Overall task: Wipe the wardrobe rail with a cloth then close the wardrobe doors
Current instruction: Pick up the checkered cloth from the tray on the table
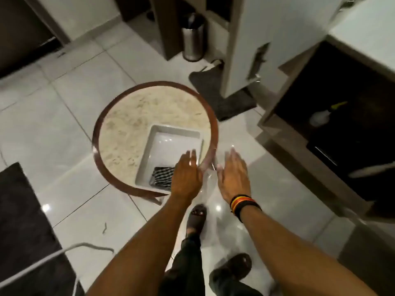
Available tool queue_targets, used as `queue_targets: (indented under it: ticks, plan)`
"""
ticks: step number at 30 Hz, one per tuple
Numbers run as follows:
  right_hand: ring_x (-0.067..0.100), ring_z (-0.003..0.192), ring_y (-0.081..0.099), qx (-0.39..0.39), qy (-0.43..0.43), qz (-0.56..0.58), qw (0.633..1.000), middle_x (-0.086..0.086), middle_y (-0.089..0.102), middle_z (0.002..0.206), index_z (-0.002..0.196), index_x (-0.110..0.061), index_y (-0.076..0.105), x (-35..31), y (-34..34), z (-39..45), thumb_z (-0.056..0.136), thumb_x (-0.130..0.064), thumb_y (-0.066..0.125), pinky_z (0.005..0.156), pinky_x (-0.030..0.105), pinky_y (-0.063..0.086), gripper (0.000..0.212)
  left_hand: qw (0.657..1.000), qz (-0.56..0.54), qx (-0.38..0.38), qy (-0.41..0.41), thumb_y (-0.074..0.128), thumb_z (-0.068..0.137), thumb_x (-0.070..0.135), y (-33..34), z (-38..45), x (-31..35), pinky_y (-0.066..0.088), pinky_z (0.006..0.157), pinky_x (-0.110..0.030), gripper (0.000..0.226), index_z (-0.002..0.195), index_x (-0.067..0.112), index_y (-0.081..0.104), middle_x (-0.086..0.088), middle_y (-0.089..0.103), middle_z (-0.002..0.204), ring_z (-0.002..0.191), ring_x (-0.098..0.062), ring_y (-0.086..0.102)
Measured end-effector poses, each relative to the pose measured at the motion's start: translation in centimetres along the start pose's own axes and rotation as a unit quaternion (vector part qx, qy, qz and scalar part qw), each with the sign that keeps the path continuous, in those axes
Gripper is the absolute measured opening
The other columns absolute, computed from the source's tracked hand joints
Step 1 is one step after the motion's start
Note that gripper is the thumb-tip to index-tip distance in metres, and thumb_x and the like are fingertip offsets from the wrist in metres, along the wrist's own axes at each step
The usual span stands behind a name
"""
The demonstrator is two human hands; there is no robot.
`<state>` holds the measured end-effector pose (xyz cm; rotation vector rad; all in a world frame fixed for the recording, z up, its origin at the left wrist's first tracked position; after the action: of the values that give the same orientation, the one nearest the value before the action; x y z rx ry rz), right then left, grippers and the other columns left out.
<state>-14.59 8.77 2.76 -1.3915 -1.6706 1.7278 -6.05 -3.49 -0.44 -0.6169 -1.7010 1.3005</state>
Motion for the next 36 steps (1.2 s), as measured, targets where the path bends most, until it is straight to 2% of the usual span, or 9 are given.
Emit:
queue_targets:
  ticks: [5, 7, 11, 16, 20, 23, 27, 32, 36]
  plan:
    - [0.029, 0.125, 0.054, -0.122, -0.063, 0.052, 0.989, 0.011, 0.053, 0.14, 0.137, -0.009, 0.051, -8.2, 11.0, 2.4, 0.1, -0.019, 0.047, 0.103, 0.04, 0.05, 0.038, 0.97, -0.006, -0.035, -0.24, 0.051, 0.101, 0.021, 0.9, -0.8, -13.7, 0.051, 0.1, -0.047, 0.054, 0.152, 0.003, 0.041, -0.02, 0.06, 0.136, 0.122, -0.037, 0.06]
    - [0.028, 0.125, 0.055, -0.152, -0.059, 0.045, 0.986, 0.01, 0.052, 0.137, 0.137, -0.009, 0.05, -9.9, 14.6, 3.1, 0.098, -0.015, 0.053, 0.103, 0.037, 0.05, 0.04, 0.96, -0.001, -0.068, -0.272, 0.053, 0.1, 0.021, 1.8, -0.8, -16.3, 0.053, 0.099, -0.046, 0.052, 0.147, 0.002, 0.043, -0.02, 0.061, 0.133, 0.12, -0.036, 0.061]
    - [0.031, 0.141, 0.035, -0.217, -0.019, -0.047, 0.975, 0.015, 0.035, 0.154, 0.151, -0.007, 0.031, -10.7, 21.2, 4.7, 0.085, -0.016, 0.075, 0.112, 0.04, 0.041, 0.079, 0.942, -0.006, -0.112, -0.317, 0.058, 0.098, 0.028, 4.4, -0.2, -20.1, 0.056, 0.091, -0.043, 0.034, 0.122, 0.005, 0.059, -0.015, 0.068, 0.116, 0.108, -0.032, 0.066]
    - [0.028, 0.115, 0.053, -0.176, -0.035, -0.146, 0.973, 0.011, 0.057, 0.122, 0.126, -0.011, 0.052, -10.0, 22.7, 6.3, 0.08, -0.019, 0.075, 0.096, 0.038, 0.05, 0.052, 0.934, 0.021, -0.124, -0.334, 0.062, 0.097, 0.036, 5.9, 0.8, -20.6, 0.058, 0.084, -0.038, 0.031, 0.114, 0.012, 0.069, -0.006, 0.073, 0.105, 0.099, -0.026, 0.07]
    - [0.029, 0.115, 0.052, -0.179, 0.003, -0.054, 0.982, 0.011, 0.057, 0.117, 0.114, -0.01, 0.06, -9.8, 21.2, 6.9, 0.088, -0.008, 0.059, 0.092, 0.039, 0.05, 0.027, 0.936, -0.059, -0.091, -0.336, 0.061, 0.097, 0.032, 5.1, 1.1, -20.6, 0.059, 0.084, -0.043, 0.028, 0.113, 0.012, 0.073, -0.007, 0.074, 0.104, 0.1, -0.027, 0.07]
    - [0.025, 0.11, 0.055, -0.18, 0.065, 0.088, 0.978, 0.009, 0.058, 0.113, 0.108, -0.011, 0.064, -9.5, 18.8, 6.5, 0.085, -0.012, 0.061, 0.09, 0.037, 0.053, 0.024, 0.912, -0.206, -0.055, -0.352, 0.062, 0.096, 0.031, 3.0, 1.0, -20.3, 0.058, 0.09, -0.046, 0.031, 0.118, 0.01, 0.07, -0.009, 0.074, 0.107, 0.099, -0.028, 0.07]
    - [0.022, 0.092, 0.07, -0.157, 0.224, 0.353, 0.895, 0.005, 0.072, 0.095, 0.099, -0.014, 0.066, -7.2, 13.3, 5.9, 0.077, -0.016, 0.075, 0.086, 0.034, 0.059, 0.025, 0.877, -0.332, -0.04, -0.346, 0.066, 0.097, 0.028, -0.5, 2.3, -17.3, 0.051, 0.084, -0.03, 0.03, 0.119, 0.008, 0.067, -0.009, 0.072, 0.107, 0.098, -0.025, 0.067]
    - [0.027, 0.081, 0.076, -0.066, 0.284, 0.488, 0.822, 0.011, 0.077, 0.092, 0.1, -0.014, 0.068, -2.7, 3.7, 5.6, 0.078, -0.015, 0.078, 0.061, 0.033, 0.062, 0.025, 0.885, -0.368, -0.041, -0.283, 0.07, 0.093, 0.032, -3.9, 5.9, -8.4, 0.057, 0.091, -0.039, 0.025, 0.108, 0.012, 0.071, -0.006, 0.073, 0.1, 0.098, -0.028, 0.07]
    - [0.027, 0.073, 0.075, 0.021, 0.304, 0.546, 0.781, 0.013, 0.077, 0.089, 0.101, -0.011, 0.07, 2.8, -5.8, 4.5, 0.08, -0.013, 0.079, 0.049, 0.027, 0.057, 0.023, 0.879, -0.419, -0.05, -0.222, 0.07, 0.094, 0.028, -6.3, 9.0, 2.6, 0.055, 0.091, -0.035, 0.02, 0.106, 0.011, 0.071, -0.003, 0.07, 0.097, 0.098, -0.028, 0.069]
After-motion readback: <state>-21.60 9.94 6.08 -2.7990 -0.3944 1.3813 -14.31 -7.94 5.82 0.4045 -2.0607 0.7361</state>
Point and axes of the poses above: each hand's wrist, its own z-axis towards the middle knuckle, its own y-axis out of the palm, x = y × z, the point moved 7 cm from there along z, towards the middle knuckle
